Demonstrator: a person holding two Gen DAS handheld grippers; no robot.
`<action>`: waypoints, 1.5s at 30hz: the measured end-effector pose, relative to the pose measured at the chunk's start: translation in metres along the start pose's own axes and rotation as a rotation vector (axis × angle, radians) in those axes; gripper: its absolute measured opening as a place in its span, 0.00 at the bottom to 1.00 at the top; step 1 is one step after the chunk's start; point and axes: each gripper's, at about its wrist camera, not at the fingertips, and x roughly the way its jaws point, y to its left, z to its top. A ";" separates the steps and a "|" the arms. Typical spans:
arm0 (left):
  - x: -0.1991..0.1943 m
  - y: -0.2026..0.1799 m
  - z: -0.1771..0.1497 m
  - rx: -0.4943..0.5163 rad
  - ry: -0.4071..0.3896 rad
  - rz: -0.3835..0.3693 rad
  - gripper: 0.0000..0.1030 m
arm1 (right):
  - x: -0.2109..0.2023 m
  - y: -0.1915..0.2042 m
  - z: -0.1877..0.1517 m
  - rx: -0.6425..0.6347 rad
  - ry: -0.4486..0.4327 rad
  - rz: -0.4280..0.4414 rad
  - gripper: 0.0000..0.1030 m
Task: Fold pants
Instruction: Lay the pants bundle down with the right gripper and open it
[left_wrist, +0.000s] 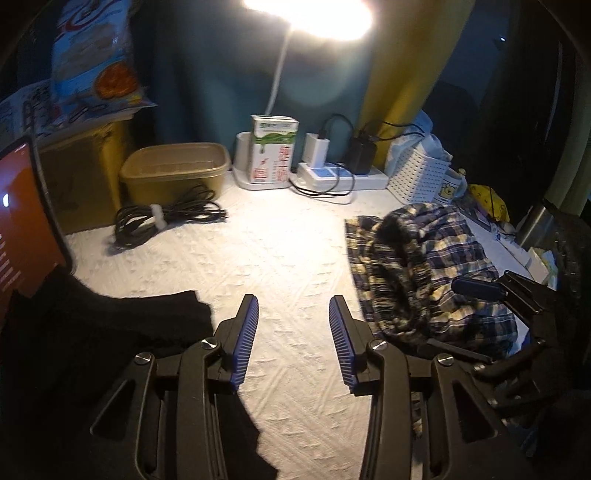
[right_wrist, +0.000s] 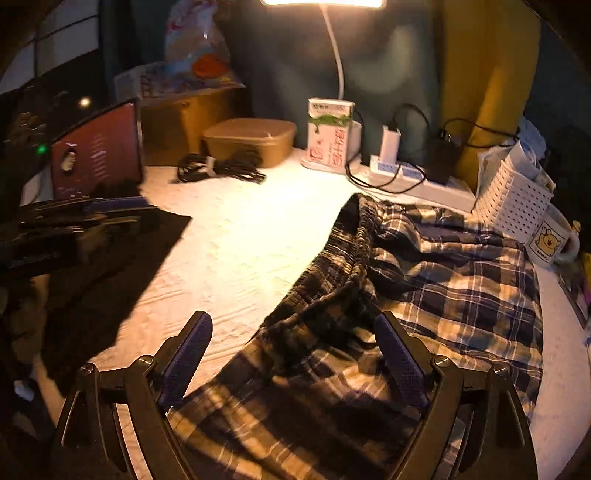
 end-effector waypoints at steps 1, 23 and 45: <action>0.002 -0.007 0.002 0.010 0.003 -0.009 0.39 | -0.005 -0.003 -0.001 0.005 -0.010 0.004 0.88; 0.100 -0.097 0.009 0.131 0.156 -0.046 0.49 | -0.039 -0.127 -0.073 0.186 0.007 -0.092 0.41; 0.073 -0.054 0.000 0.013 0.173 -0.098 0.49 | -0.067 -0.106 -0.128 0.141 0.053 -0.114 0.41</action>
